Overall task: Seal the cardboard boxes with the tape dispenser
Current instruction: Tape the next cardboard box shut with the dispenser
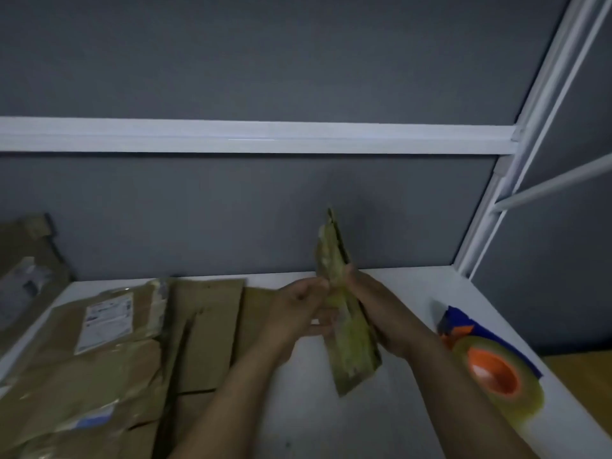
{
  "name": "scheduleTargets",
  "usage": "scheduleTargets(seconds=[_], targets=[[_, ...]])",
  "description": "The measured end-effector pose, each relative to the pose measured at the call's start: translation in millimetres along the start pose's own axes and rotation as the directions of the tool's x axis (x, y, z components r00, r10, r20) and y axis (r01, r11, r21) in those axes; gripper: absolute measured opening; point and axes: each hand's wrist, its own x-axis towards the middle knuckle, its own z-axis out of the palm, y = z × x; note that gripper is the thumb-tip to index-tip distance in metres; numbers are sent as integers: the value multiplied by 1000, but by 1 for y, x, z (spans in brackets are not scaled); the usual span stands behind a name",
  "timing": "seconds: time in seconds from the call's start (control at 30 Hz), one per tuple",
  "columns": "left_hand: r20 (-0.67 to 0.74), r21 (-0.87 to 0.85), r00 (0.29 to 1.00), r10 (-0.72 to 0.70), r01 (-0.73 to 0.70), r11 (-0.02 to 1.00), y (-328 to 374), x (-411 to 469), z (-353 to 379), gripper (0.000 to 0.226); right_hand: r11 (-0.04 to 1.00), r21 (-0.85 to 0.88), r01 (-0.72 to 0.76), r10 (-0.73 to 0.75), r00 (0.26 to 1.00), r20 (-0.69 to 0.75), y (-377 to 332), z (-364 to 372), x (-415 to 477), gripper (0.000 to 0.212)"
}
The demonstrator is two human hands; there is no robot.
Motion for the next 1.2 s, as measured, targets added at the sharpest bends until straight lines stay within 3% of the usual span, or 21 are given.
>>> scheduleTargets(seconds=[0.1, 0.37, 0.53, 0.67, 0.83, 0.93, 1.1, 1.2], targets=[[-52, 91, 999, -9, 14, 996, -2, 7, 37, 37, 990, -144, 7, 1, 998, 60, 5, -28, 2, 50], [-197, 136, 976, -96, 124, 983, 0, 17, 60, 28, 993, -119, 8, 3, 995, 98, 19, -66, 12, 13], [-196, 164, 974, -115, 148, 975, -3, 22, 65, 25, 989, -149, 17, 5, 989, 147, 13, -71, 12, 23], [-221, 236, 972, -84, 137, 962, -4, 27, 62, 20, 958, -287, -24, 19, 1000, -21, 12, -79, 16, 46], [-270, 398, 962, 32, 81, 914, -2, 38, 64, 37, 917, -399, -10, -28, 996, -89, 12, -87, 15, 24], [-290, 460, 950, 112, 36, 887, 4, 44, 65, 33, 890, -456, 20, -99, 984, -148, 15, -94, 16, 20], [-388, 522, 903, 185, 50, 851, 7, 45, 41, 69, 822, -567, 60, -227, 946, -229, 20, -123, 15, 29], [-293, 625, 924, 245, -8, 780, 0, 45, 29, 79, 824, -521, 223, -339, 931, -137, 25, -127, 14, 41]])
